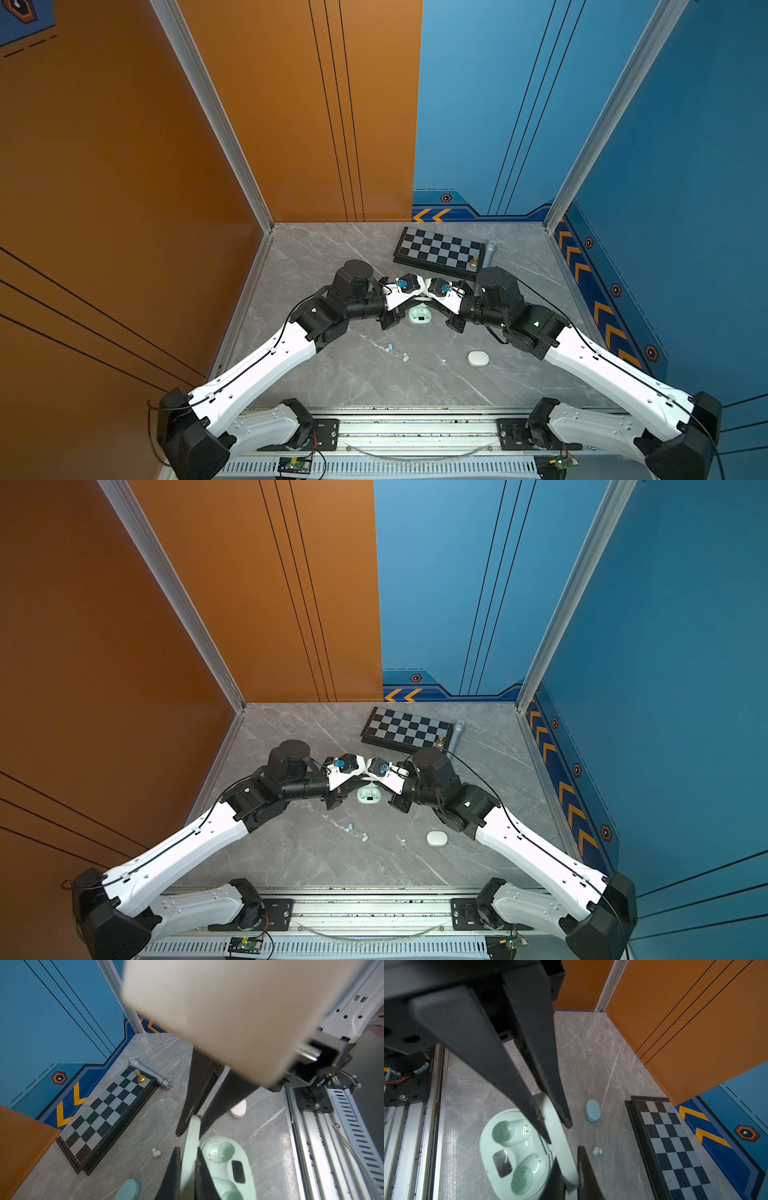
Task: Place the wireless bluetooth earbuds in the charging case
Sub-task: 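Lower the open case to the table with the left gripper while the right gripper releases, then move the right gripper over the mint-green earbud on the table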
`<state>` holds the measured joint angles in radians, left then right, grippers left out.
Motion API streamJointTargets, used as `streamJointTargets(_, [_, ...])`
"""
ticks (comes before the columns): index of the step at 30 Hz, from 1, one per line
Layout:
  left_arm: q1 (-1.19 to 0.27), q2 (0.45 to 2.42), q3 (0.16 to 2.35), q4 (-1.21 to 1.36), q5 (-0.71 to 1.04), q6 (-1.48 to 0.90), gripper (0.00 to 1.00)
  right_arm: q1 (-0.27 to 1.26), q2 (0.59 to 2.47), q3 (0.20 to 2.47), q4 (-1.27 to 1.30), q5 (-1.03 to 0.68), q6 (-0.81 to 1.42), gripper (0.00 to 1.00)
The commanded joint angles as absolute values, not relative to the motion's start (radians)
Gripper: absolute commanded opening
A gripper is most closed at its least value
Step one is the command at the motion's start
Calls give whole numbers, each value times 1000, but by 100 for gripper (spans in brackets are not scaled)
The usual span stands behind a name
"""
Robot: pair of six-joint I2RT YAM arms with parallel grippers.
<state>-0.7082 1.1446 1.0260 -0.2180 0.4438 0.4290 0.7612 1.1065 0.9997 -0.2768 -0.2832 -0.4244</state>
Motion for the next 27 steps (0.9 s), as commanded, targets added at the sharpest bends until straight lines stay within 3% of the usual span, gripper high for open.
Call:
streamJointTargets(1, [-705,1137,996,-215,431,409,4,770,1091,998,-238,-282,-411,0])
streamJointTargets(4, [-694,1126,974,-197,420,379,0,761,1087,1005,-235,-295,-390,7])
streamJointTargets(11, [-624,1094,901,-62,281,195,0,732,1031,1009,-264,-332,-282,38])
streamJointTargets(15, [-563,1094,889,-75,262,134,0,711,987,997,-251,-272,-93,45])
streamJointTargets(22, [-499,1075,867,-79,268,118,0,646,1052,1041,-327,-87,338,39])
streamJointTargets(27, [-469,1052,827,-58,257,115,0,657,1222,1126,-532,-93,295,34])
